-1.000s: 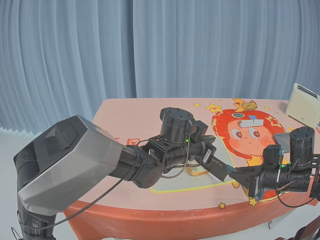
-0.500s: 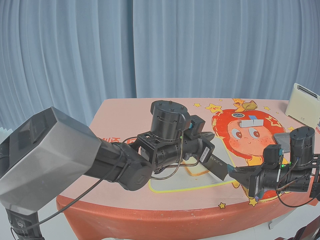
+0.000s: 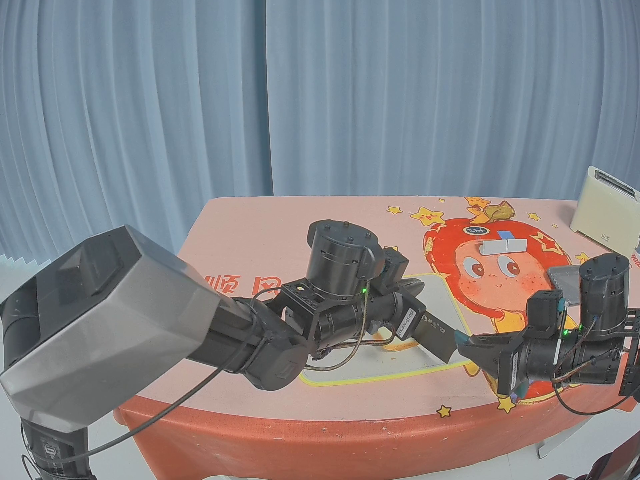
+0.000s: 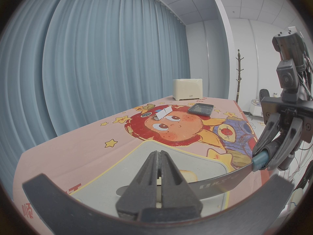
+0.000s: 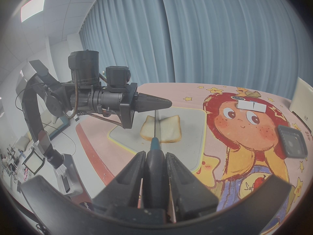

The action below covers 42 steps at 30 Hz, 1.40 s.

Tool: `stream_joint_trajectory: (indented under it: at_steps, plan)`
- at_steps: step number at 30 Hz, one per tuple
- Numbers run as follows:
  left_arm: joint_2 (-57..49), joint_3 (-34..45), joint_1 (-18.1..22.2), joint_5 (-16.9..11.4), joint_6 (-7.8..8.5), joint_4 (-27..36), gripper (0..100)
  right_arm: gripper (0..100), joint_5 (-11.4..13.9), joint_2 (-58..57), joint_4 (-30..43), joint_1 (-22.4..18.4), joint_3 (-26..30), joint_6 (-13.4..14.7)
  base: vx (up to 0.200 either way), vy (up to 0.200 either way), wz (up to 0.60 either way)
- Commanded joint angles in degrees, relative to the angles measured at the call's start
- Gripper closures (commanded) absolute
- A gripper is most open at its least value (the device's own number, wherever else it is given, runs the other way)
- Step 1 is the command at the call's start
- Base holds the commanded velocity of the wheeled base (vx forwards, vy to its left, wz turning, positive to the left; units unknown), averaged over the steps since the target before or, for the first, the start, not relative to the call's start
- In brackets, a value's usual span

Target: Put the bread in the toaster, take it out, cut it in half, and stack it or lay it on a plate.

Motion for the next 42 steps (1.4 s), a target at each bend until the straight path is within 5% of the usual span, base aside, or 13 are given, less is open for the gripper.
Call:
stream_joint_trajectory:
  at_steps: [1, 42]
  plan:
    - [1.44, 0.19, -0.04, -0.02, 0.06, 0.30, 100, 100, -0.08, -0.03, -0.08, 0.02, 0.17, -0.07, 0.000, 0.000, 0.00]
    - [3.37, -1.12, 0.23, -0.02, -0.11, -0.93, 100, 100, -0.16, -0.21, -0.17, -0.42, 0.35, 0.19, 0.000, 0.000, 0.00]
